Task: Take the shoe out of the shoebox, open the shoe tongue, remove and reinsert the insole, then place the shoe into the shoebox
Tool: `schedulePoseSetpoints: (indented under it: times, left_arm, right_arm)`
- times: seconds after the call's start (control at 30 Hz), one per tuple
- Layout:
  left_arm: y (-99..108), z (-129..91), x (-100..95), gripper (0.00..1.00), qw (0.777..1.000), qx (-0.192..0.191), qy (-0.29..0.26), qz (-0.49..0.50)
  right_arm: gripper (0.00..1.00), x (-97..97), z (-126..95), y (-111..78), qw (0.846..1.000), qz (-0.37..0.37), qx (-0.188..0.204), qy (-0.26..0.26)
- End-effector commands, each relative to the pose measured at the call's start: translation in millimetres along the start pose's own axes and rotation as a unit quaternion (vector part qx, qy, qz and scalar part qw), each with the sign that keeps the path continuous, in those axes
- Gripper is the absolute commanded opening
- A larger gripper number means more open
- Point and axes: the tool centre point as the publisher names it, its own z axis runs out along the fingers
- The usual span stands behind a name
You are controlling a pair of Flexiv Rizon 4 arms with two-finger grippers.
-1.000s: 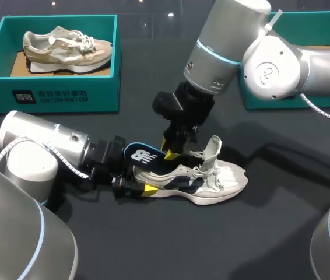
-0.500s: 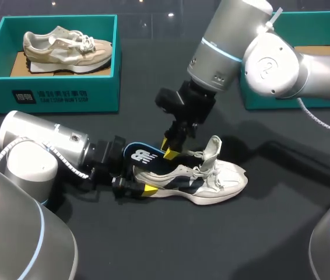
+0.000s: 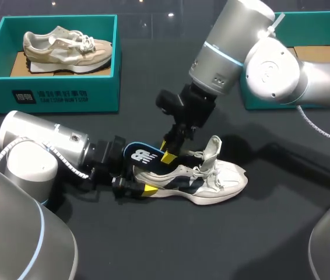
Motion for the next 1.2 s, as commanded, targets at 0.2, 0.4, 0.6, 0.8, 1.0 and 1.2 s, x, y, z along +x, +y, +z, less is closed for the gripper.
schedulePoseSetpoints:
  times: [0.2,0.4,0.6,0.8,1.0,1.2]
  left_arm:
    - [1,1,-0.4,0.00,1.000,0.000,0.000,0.000]
    - [1,1,-0.4,0.00,1.000,0.000,0.000,0.000]
    - [1,1,-0.4,0.00,1.000,0.000,0.000,0.000]
    - [1,1,-0.4,0.00,1.000,0.000,0.000,0.000]
    - [1,1,-0.4,0.00,1.000,0.000,0.000,0.000]
    - [1,1,-0.4,0.00,1.000,0.000,0.000,0.000]
  right_arm:
    - [0.45,1.4,6,-1.7,1.000,0.005,-0.028,0.008]
    - [0.44,1.8,10,-0.5,0.999,0.012,-0.043,0.019]
    - [0.44,-1.2,15,-0.3,0.998,0.012,-0.056,0.029]
    - [0.43,-1.2,20,2.4,0.998,0.015,-0.061,0.028]
    - [0.39,-0.2,24,4.3,0.997,0.013,-0.067,0.026]
    - [0.35,0.9,29,5.8,0.997,0.013,-0.069,0.029]
